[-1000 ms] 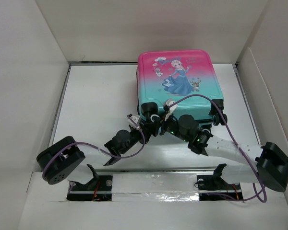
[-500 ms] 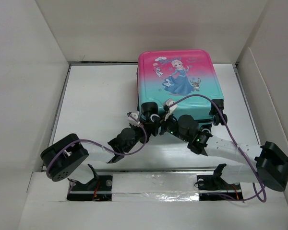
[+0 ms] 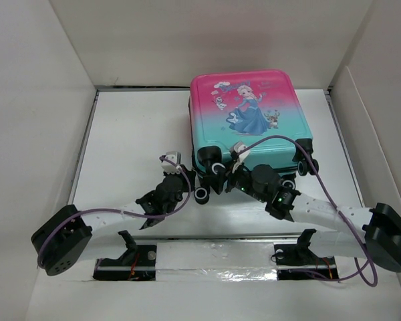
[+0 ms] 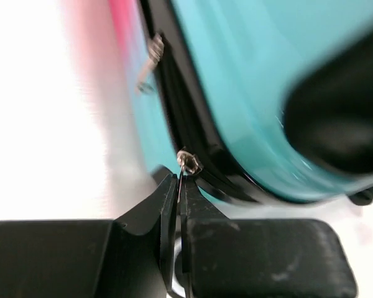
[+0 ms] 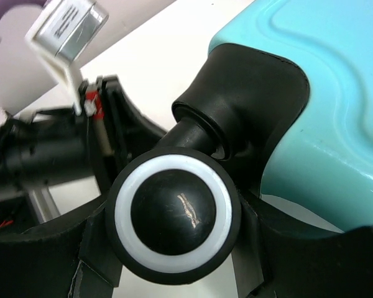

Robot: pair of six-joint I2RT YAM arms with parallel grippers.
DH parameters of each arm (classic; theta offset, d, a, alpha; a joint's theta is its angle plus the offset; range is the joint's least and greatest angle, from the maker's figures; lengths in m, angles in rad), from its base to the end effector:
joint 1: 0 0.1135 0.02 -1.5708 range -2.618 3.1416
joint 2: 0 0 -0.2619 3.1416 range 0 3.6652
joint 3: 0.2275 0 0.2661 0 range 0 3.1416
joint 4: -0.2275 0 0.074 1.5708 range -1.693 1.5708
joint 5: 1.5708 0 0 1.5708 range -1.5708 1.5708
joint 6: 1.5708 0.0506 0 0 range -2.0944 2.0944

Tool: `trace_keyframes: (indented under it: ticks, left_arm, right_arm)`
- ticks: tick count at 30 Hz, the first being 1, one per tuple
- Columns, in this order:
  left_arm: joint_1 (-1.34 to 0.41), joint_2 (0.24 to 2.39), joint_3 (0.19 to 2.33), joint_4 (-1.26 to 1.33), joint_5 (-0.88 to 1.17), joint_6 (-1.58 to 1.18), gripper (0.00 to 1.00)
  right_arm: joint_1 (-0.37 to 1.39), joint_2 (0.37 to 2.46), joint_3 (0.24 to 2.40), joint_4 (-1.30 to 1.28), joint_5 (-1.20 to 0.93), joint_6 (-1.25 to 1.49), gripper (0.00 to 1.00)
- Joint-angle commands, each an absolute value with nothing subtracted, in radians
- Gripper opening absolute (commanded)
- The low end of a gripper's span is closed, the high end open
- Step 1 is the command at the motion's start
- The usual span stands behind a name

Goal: Pack the luggage

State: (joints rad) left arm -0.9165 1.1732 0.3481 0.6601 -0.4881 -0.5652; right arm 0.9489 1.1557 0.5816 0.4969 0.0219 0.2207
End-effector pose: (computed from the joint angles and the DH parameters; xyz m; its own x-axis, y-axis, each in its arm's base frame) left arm 0.1744 -0.1884 0.1858 -0.3090 -0.3744 -0.8743 0.3006 0.8337 -0.4633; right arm 0.1692 0.2341 0.2532 -0.2189 0.0702 -0.9732 -0.7706 0.5994 0.2166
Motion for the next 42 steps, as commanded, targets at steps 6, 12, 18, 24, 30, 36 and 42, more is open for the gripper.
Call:
trace_keyframes:
  ticks: [6, 12, 18, 24, 30, 36, 42]
  left_arm:
    - [-0.744, 1.031, 0.325, 0.524, -0.686, -0.485, 0.00]
    - [-0.582, 1.086, 0.377, 0.734, -0.525, -0.349, 0.00]
    - [-0.496, 1.287, 0.532, 0.885, -0.422, -0.304, 0.00]
    - [-0.486, 1.292, 0.585, 0.799, -0.446, -0.455, 0.14]
    - [-0.486, 0.854, 0.447, 0.618, -0.482, -0.681, 0.87]
    - [-0.495, 0.456, 0.471, 0.292, -0.381, -0.747, 0.99]
    - [-0.495, 0.336, 0.584, 0.071, -0.284, -0.710, 0.99]
  right_arm:
    - [0.968, 1.034, 0.552, 0.552, 0.063, 0.238, 0.00]
    - [0.977, 1.022, 0.549, 0.499, 0.028, 0.229, 0.00]
    - [0.977, 1.042, 0.575, 0.456, -0.029, 0.212, 0.00]
    - [0.977, 1.155, 0.667, 0.460, -0.058, 0.184, 0.00]
    - [0.997, 1.317, 0.845, 0.462, -0.155, 0.157, 0.00]
    - [1.069, 1.330, 1.055, 0.290, -0.045, 0.083, 1.00]
    - [1.069, 0.998, 0.942, 0.201, 0.171, 0.028, 1.00]
